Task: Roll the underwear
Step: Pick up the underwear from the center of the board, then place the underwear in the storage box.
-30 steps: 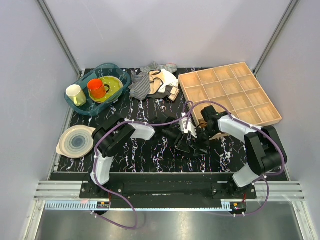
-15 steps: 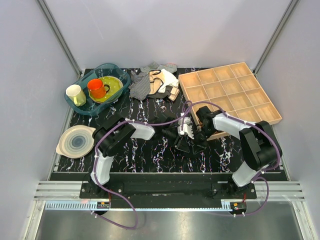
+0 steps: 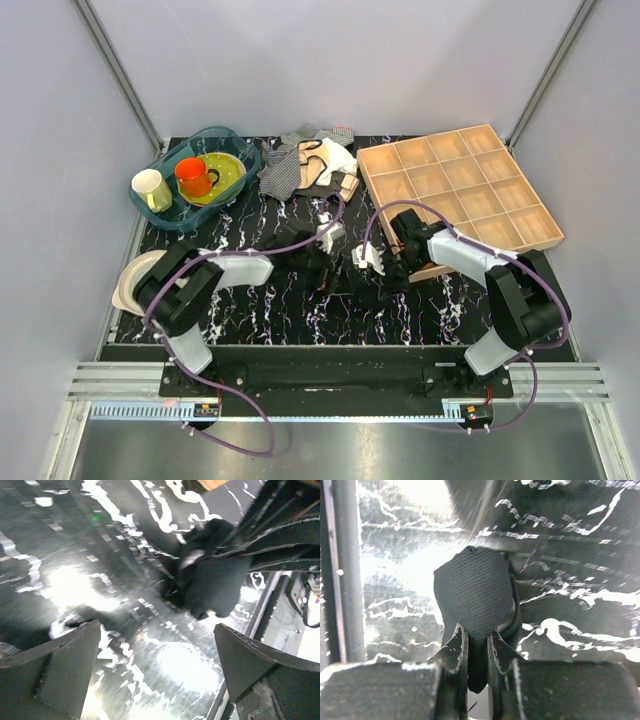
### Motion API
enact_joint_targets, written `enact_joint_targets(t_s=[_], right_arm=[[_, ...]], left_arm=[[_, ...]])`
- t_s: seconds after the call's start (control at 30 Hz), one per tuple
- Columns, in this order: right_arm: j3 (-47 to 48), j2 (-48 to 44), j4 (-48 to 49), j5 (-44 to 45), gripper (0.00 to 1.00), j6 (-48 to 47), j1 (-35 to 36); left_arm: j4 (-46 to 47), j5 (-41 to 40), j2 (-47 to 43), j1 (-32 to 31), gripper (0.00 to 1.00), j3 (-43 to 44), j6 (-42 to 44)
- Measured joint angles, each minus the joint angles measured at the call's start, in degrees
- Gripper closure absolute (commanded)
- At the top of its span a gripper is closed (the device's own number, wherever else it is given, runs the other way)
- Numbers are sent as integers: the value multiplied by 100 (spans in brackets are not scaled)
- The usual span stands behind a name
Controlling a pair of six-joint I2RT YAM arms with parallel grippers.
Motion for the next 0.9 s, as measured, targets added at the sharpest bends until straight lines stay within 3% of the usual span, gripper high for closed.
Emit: enact_joint_targets(t_s=[0.3, 0.67, 0.9], right_arm=[[68, -17, -610, 87, 99, 205, -352], [1742, -826, -1327, -424, 100, 695, -2835], [1849, -173, -1113, 101, 100, 1093, -3958]], left_arm=[[-649, -219, -925, 717, 1, -308, 387], [-2612, -769, -3379, 1121, 1, -35, 1233], [-3585, -1158, -4417, 1132, 1, 136, 1698]])
